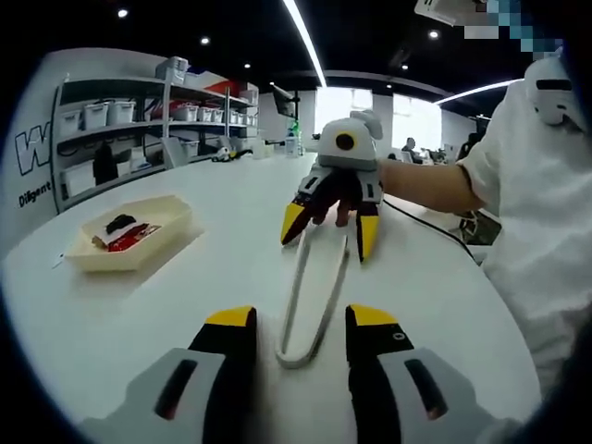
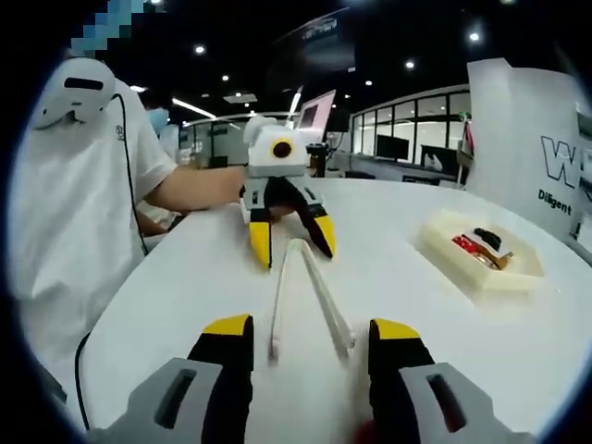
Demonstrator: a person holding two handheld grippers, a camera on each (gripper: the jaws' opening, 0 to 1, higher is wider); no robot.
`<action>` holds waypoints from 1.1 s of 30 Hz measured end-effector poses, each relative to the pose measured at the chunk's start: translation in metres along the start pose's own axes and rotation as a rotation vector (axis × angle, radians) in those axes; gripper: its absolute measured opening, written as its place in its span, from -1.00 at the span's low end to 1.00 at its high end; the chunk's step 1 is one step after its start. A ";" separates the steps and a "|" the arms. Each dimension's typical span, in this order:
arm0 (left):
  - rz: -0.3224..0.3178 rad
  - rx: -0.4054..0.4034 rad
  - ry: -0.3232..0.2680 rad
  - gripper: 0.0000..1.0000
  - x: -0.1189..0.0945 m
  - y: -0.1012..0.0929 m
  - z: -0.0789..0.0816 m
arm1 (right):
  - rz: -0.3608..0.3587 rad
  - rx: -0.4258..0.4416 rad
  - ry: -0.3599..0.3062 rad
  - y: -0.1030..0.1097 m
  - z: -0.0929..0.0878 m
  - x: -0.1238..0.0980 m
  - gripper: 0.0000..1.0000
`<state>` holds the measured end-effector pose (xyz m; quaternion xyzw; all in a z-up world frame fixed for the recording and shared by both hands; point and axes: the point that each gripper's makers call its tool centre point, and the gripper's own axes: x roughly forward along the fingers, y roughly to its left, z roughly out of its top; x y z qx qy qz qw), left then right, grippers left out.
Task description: Place the target food into the container with the food tongs after gripping and lifting it, then release it inside without dropping or visibly crushing the food.
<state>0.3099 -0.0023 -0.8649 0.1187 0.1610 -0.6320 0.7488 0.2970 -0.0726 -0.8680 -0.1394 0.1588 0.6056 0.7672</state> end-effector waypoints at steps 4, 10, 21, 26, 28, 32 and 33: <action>0.013 0.004 -0.003 -0.20 -0.002 0.000 0.002 | -0.008 -0.003 0.003 0.000 0.001 -0.002 -0.05; 0.037 -0.001 -0.010 -0.14 -0.007 -0.001 0.002 | -0.020 -0.008 0.005 0.001 0.002 -0.003 0.03; 0.066 0.000 -0.018 -0.13 -0.013 -0.007 0.004 | -0.038 -0.013 0.004 0.006 0.003 -0.007 0.08; 0.082 -0.004 -0.022 -0.13 -0.016 -0.009 0.003 | -0.055 -0.010 -0.003 0.008 0.003 -0.012 0.08; 0.085 -0.004 -0.025 -0.14 -0.017 -0.011 0.003 | -0.060 -0.007 -0.004 0.009 0.002 -0.014 0.09; 0.102 -0.009 -0.035 -0.13 -0.020 -0.013 0.002 | -0.074 -0.003 -0.005 0.010 0.000 -0.018 0.10; 0.106 -0.010 -0.039 -0.13 -0.021 -0.013 0.002 | -0.079 -0.001 -0.009 0.010 0.000 -0.020 0.10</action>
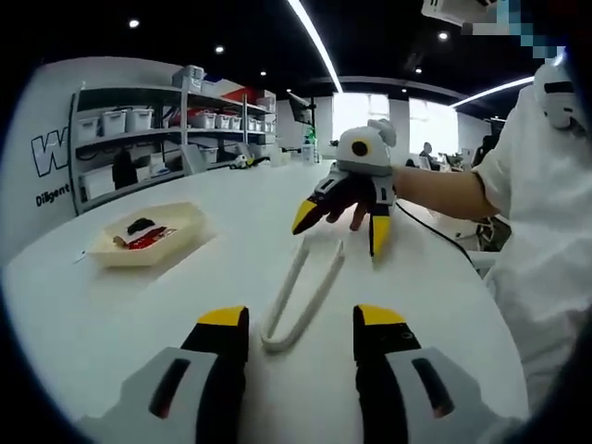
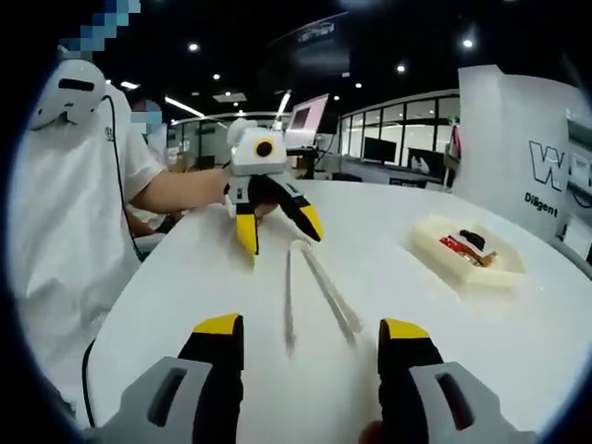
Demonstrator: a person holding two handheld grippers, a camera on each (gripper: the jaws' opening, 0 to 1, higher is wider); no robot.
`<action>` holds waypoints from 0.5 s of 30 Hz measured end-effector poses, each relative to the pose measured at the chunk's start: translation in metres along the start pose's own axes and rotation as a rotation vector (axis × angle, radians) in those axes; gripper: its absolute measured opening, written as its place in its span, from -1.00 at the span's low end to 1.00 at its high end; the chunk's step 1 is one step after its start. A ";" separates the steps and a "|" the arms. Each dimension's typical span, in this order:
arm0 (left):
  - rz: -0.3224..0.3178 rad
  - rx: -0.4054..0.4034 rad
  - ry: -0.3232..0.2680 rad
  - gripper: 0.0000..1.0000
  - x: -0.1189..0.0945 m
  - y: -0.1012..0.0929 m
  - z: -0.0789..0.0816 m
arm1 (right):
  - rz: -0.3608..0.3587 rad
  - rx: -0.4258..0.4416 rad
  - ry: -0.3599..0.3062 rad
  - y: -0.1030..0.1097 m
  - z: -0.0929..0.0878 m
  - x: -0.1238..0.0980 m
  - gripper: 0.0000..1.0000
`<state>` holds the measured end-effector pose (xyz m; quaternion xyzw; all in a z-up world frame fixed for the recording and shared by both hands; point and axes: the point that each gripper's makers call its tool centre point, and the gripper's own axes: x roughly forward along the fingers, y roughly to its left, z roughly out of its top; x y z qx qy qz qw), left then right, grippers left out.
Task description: Place the target food into the container with the food tongs after gripping and lifting it, then release it inside without dropping or visibly crushing the food.
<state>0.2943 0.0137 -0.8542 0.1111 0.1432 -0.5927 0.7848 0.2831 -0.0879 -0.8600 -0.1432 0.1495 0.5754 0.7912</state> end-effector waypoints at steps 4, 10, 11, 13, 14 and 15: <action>0.016 -0.006 -0.012 -0.13 -0.005 -0.002 0.001 | -0.022 0.012 -0.014 0.000 0.000 -0.006 0.13; 0.034 -0.011 -0.030 -0.13 -0.011 -0.007 0.003 | -0.042 0.021 -0.021 0.006 -0.001 -0.011 0.16; 0.040 -0.011 -0.031 -0.13 -0.012 -0.008 0.003 | -0.047 0.021 -0.023 0.006 -0.001 -0.011 0.16; 0.046 -0.014 -0.037 -0.12 -0.015 -0.010 0.003 | -0.058 0.022 -0.028 0.007 0.000 -0.013 0.16; 0.048 -0.016 -0.040 -0.12 -0.016 -0.011 0.004 | -0.065 0.022 -0.030 0.007 0.000 -0.014 0.16; 0.051 -0.017 -0.042 -0.12 -0.017 -0.012 0.004 | -0.072 0.025 -0.035 0.007 0.000 -0.015 0.16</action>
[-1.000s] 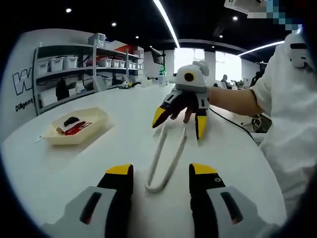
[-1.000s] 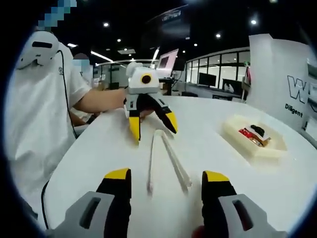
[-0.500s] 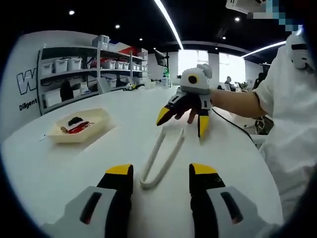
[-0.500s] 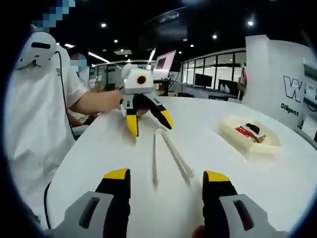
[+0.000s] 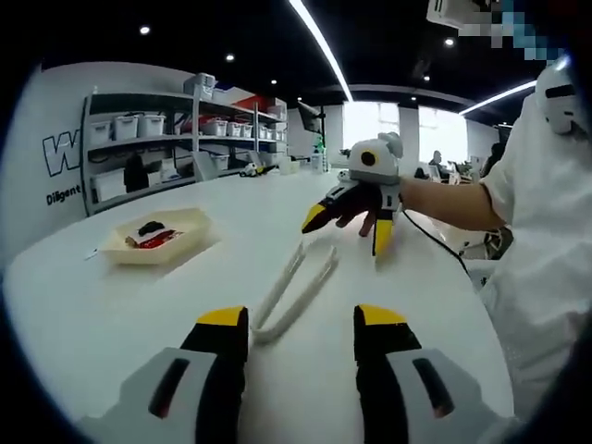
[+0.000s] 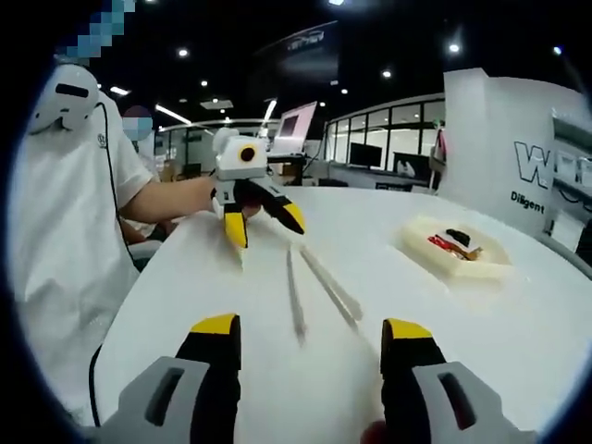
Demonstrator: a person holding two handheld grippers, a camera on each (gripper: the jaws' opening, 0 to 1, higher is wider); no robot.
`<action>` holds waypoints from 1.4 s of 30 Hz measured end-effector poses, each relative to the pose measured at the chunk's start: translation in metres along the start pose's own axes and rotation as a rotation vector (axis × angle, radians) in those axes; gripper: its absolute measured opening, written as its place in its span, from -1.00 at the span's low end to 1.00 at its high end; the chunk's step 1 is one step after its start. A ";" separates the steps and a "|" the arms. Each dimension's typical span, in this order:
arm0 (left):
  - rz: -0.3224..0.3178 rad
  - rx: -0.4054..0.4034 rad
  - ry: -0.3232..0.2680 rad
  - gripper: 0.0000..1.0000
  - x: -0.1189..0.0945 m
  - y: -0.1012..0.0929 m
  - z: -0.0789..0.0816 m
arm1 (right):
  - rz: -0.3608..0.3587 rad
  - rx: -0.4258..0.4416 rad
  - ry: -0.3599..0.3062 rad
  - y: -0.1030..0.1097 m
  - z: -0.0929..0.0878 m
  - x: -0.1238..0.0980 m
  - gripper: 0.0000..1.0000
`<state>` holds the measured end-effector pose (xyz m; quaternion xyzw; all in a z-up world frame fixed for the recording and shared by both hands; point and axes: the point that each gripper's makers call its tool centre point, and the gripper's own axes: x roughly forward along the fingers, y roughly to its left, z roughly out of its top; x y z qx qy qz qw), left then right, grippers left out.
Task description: Place the target food into the container with the food tongs after gripping and lifting it, then release it inside without dropping or visibly crushing the food.
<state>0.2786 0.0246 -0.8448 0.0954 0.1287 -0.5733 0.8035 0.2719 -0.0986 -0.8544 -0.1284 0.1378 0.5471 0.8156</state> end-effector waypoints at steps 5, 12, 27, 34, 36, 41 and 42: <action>0.011 -0.008 -0.011 -0.11 -0.004 -0.005 0.000 | -0.016 0.006 -0.007 0.003 0.001 -0.004 0.16; 0.036 -0.017 -0.030 -0.07 -0.012 -0.015 0.001 | -0.055 0.023 -0.036 0.006 0.005 -0.015 0.16; 0.154 -0.082 -0.093 0.12 -0.030 -0.017 0.014 | -0.154 0.046 -0.062 0.013 0.014 -0.035 0.16; 0.208 -0.157 -0.106 0.28 -0.035 -0.021 0.009 | -0.218 0.098 -0.062 0.015 0.013 -0.041 0.13; 0.216 -0.155 -0.104 0.29 -0.036 -0.024 0.008 | -0.243 0.125 -0.075 0.016 0.013 -0.043 0.13; 0.244 -0.163 -0.094 0.34 -0.036 -0.028 0.009 | -0.269 0.126 -0.060 0.023 0.014 -0.042 0.21; 0.248 -0.168 -0.089 0.34 -0.036 -0.028 0.009 | -0.287 0.142 -0.036 0.022 0.011 -0.043 0.21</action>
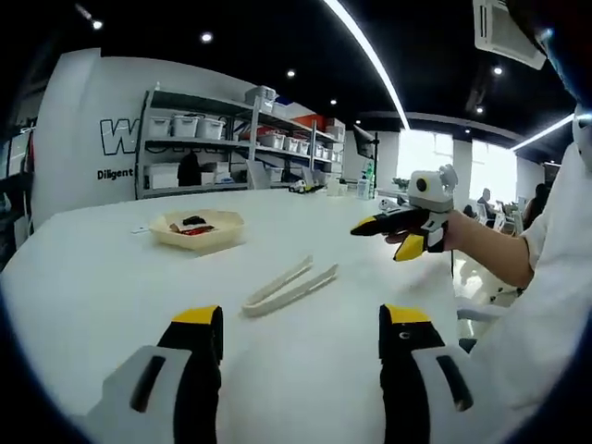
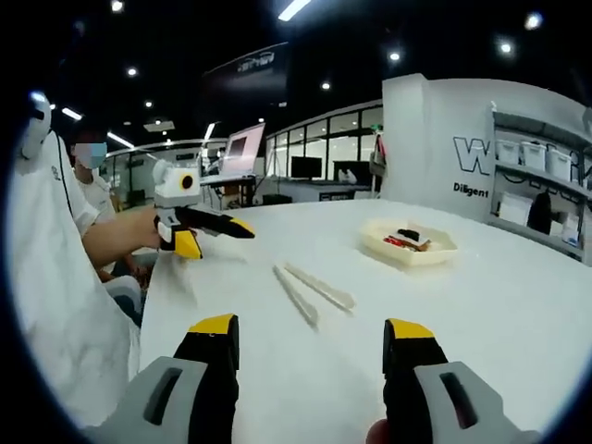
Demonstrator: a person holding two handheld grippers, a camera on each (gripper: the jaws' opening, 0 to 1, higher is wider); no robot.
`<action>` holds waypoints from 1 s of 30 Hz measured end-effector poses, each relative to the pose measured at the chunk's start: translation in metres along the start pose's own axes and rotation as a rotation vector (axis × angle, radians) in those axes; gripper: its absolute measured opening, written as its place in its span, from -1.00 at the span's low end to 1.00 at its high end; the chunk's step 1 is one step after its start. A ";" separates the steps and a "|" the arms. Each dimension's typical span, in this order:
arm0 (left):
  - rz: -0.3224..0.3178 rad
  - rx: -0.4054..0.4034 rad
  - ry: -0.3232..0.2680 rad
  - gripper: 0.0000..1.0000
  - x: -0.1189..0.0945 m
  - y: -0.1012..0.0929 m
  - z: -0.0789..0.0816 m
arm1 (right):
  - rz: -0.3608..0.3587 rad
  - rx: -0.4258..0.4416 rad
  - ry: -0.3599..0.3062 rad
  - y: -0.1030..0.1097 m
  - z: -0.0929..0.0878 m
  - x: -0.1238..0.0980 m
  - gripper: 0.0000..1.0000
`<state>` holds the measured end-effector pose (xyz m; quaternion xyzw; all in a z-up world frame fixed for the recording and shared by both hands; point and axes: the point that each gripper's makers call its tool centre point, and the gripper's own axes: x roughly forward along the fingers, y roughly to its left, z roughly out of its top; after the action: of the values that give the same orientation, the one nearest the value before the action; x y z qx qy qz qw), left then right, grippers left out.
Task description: Place the target food into the container with the food tongs after gripping and lifting it, then release it inside without dropping or visibly crushing the food.
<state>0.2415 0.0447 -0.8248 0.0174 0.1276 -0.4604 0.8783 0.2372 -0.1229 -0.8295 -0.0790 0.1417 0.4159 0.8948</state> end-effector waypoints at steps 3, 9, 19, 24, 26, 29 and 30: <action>0.007 -0.024 0.008 0.36 0.000 -0.002 0.000 | -0.015 0.022 0.007 0.001 0.001 -0.001 0.25; 0.075 -0.054 0.017 0.51 -0.004 0.006 0.001 | -0.066 0.093 0.048 -0.003 -0.005 -0.004 0.30; 0.116 -0.075 0.043 0.68 -0.008 0.009 0.003 | -0.117 0.105 0.069 -0.003 0.001 -0.007 0.34; 0.174 -0.118 0.068 0.75 -0.013 0.018 0.002 | -0.157 0.115 0.072 -0.008 0.007 -0.011 0.36; 0.188 -0.117 0.085 0.77 -0.015 0.019 0.003 | -0.173 0.121 0.082 -0.009 0.008 -0.012 0.38; 0.192 -0.115 0.089 0.78 -0.015 0.018 0.006 | -0.180 0.123 0.085 -0.007 0.010 -0.012 0.37; 0.192 -0.114 0.091 0.78 -0.015 0.017 0.007 | -0.179 0.124 0.086 -0.006 0.010 -0.012 0.37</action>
<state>0.2488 0.0659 -0.8161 0.0004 0.1913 -0.3650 0.9111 0.2365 -0.1330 -0.8159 -0.0539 0.1979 0.3208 0.9247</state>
